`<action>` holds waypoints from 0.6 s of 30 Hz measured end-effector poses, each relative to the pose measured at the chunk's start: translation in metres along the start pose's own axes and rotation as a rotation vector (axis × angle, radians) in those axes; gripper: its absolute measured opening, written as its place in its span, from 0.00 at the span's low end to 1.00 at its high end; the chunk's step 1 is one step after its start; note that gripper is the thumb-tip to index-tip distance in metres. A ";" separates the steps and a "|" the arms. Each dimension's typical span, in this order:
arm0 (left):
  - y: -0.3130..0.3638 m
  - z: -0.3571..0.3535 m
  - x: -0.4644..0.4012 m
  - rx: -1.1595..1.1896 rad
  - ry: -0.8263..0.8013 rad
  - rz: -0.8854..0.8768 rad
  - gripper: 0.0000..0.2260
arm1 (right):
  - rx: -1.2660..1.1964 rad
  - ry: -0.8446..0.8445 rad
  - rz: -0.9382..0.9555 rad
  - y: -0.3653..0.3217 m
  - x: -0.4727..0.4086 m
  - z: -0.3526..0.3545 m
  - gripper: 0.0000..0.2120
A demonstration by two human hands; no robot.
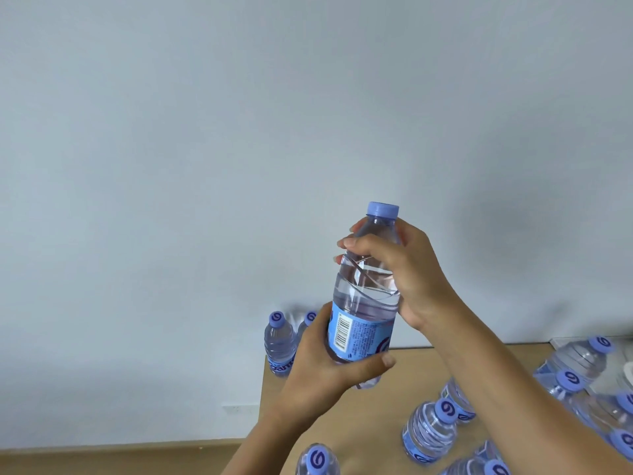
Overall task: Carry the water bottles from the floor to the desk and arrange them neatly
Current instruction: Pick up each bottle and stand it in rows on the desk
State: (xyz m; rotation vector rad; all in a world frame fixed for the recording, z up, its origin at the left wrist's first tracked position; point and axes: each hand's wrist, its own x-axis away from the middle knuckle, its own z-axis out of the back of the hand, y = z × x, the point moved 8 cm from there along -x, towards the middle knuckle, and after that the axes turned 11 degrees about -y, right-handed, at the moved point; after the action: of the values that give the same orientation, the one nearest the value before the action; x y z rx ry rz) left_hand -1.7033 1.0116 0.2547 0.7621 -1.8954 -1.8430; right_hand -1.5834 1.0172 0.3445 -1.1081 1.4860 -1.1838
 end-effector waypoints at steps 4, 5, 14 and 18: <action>0.004 -0.003 0.001 0.026 -0.060 0.001 0.26 | -0.057 -0.167 0.027 -0.010 -0.002 -0.010 0.14; 0.005 -0.002 0.001 0.028 -0.048 -0.003 0.25 | -0.045 -0.185 0.034 -0.012 -0.002 -0.012 0.14; 0.017 0.003 0.002 -0.013 0.205 -0.082 0.24 | 0.176 0.057 0.093 -0.015 0.007 -0.009 0.19; 0.022 0.000 0.004 -0.043 0.178 -0.090 0.25 | 0.138 0.051 0.147 -0.022 0.006 -0.010 0.12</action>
State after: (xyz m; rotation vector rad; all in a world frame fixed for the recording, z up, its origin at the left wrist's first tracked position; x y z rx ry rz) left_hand -1.7086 1.0090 0.2759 0.9770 -1.7307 -1.7961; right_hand -1.5920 1.0099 0.3671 -0.8666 1.4740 -1.1997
